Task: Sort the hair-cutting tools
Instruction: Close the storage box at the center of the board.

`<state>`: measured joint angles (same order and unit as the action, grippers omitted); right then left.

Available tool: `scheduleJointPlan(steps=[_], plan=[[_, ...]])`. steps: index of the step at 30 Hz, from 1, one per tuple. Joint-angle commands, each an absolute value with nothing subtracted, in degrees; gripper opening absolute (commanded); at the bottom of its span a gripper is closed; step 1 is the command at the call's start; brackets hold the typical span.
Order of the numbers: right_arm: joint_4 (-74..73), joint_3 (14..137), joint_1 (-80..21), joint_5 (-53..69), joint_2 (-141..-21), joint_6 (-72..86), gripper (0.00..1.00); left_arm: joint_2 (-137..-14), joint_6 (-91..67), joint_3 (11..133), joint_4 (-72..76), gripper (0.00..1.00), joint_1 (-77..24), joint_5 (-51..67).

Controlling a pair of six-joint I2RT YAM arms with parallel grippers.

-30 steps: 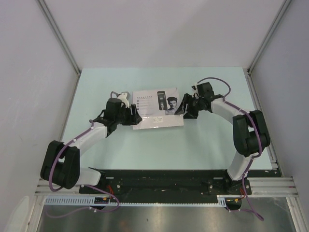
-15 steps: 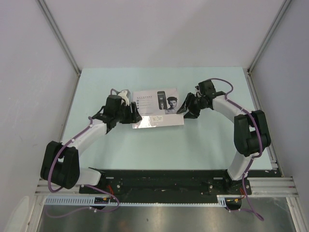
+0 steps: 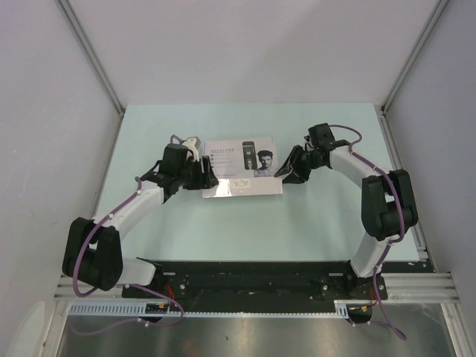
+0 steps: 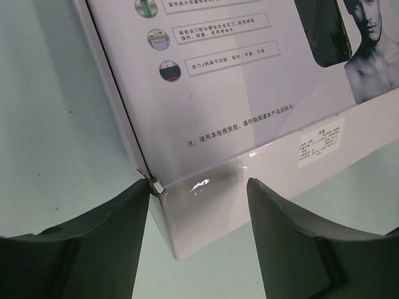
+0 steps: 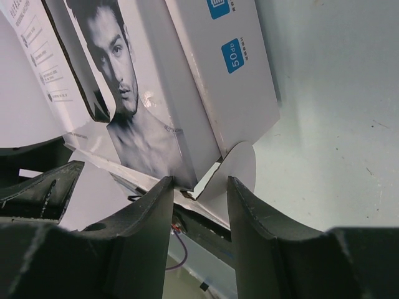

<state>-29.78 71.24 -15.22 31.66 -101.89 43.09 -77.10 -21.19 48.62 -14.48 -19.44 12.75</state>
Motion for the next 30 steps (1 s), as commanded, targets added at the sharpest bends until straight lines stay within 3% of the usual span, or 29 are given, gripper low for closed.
scheduleJointPlan(steps=[1, 17, 30], plan=[[-30.15, 74.53, -16.08, 39.2, -101.07, 47.2, 0.41, -75.5, -23.47, 53.17, -12.3, 0.67, -20.66, 20.21], [-29.27, 74.44, -15.56, 39.73, -100.72, 51.06, 0.41, -75.59, -23.73, 54.05, -15.38, 0.65, -20.74, 19.78], [-29.97, 74.44, -16.08, 38.76, -101.34, 48.87, 0.51, -75.41, -20.57, 53.44, -18.46, 0.7, -20.74, 16.0]])
